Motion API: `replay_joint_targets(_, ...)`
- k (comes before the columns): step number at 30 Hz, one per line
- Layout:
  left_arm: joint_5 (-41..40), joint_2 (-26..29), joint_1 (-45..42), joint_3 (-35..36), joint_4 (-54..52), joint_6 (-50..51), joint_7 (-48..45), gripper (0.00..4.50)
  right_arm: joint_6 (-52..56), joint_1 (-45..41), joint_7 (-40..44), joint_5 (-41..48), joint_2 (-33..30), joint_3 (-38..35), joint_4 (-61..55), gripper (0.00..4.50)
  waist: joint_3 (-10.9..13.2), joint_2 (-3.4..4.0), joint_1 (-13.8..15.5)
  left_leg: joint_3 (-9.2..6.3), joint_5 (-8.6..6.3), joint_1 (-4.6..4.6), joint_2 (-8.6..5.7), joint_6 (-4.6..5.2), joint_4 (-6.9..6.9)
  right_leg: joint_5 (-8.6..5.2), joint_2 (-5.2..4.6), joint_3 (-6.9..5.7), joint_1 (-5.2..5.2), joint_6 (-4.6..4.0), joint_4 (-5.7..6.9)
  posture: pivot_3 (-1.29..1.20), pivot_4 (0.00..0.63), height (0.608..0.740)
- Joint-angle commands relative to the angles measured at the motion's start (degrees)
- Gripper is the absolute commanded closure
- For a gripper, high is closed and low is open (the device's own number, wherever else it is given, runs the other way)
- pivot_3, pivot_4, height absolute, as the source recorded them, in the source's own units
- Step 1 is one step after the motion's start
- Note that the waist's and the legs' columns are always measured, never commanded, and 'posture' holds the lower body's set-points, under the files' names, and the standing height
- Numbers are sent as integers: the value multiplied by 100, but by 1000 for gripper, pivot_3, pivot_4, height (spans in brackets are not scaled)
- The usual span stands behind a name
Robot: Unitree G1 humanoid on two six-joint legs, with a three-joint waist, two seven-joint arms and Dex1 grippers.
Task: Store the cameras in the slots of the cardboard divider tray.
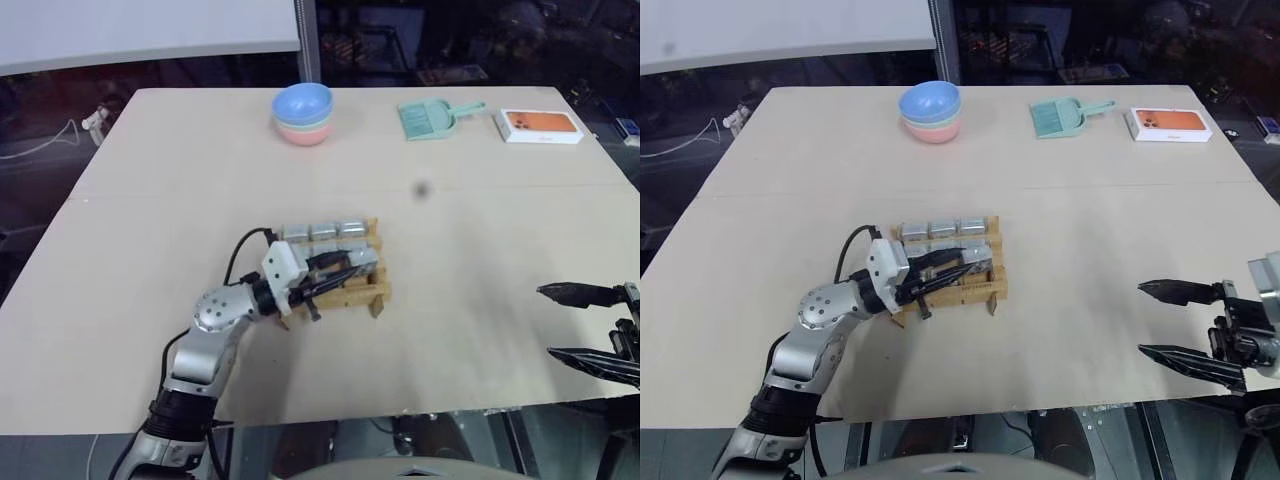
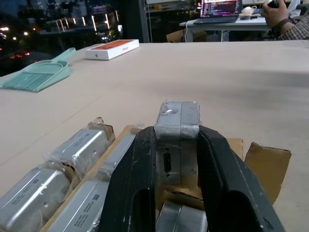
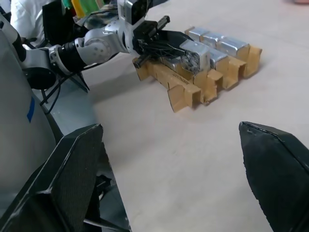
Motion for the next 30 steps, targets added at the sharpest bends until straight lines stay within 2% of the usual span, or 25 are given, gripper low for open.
replay_joint_targets(1,93,-70,52,-167,121,-19,35,3881,-149,-4,148,43,9,-187,-19,52,-1,2,1,0,0,0,0,0,0,0,0,0,0,0,0,0,150,740)
replay_joint_targets(16,-105,82,224,-311,-41,-102,-358,3881,-93,-247,-24,165,14,-97,-76,52,-10,16,0,0,-1,1,-1,1,0,-1,-1,0,0,0,-1,0,150,740)
replay_joint_targets(30,235,218,113,-278,433,-464,-305,3881,-28,-469,-114,203,21,-43,-22,52,-15,24,-1,-1,-2,2,0,2,-1,-1,-1,-1,0,1,-2,0,150,740)
